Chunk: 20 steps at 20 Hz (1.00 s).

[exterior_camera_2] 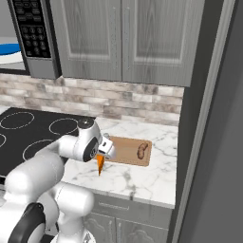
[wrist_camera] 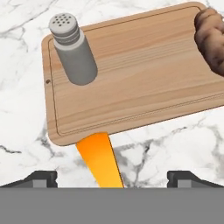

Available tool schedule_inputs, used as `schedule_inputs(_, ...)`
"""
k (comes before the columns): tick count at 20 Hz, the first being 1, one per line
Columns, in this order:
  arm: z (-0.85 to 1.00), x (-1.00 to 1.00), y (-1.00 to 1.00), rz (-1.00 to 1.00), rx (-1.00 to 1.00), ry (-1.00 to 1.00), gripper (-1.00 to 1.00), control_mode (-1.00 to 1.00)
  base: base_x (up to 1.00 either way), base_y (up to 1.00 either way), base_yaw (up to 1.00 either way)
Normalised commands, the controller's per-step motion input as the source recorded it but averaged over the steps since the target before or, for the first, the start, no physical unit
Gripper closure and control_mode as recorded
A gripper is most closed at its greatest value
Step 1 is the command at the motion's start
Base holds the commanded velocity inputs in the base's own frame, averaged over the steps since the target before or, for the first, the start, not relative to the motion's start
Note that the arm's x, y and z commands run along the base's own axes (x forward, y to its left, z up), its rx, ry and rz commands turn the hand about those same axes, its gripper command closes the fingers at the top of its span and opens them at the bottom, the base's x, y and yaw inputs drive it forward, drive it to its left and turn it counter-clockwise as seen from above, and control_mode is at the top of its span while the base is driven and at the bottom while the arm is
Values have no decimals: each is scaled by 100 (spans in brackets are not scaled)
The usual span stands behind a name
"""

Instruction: Retrieve the reheated potato from the microwave, then place the potato, cheese, and condiment on the cutting board.

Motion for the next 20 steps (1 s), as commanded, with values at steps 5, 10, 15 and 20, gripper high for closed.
schedule_inputs(5,-1,-23,0,0,0,2,-100,-100,0,0,0)
schedule_inputs(10,-17,8,0,1,1,14,-100,-100,0,0,0)
schedule_inputs(15,-24,18,0,9,7,8,-100,-100,0,0,0)
schedule_inputs(20,-27,22,0,11,5,7,-100,-100,0,0,0)
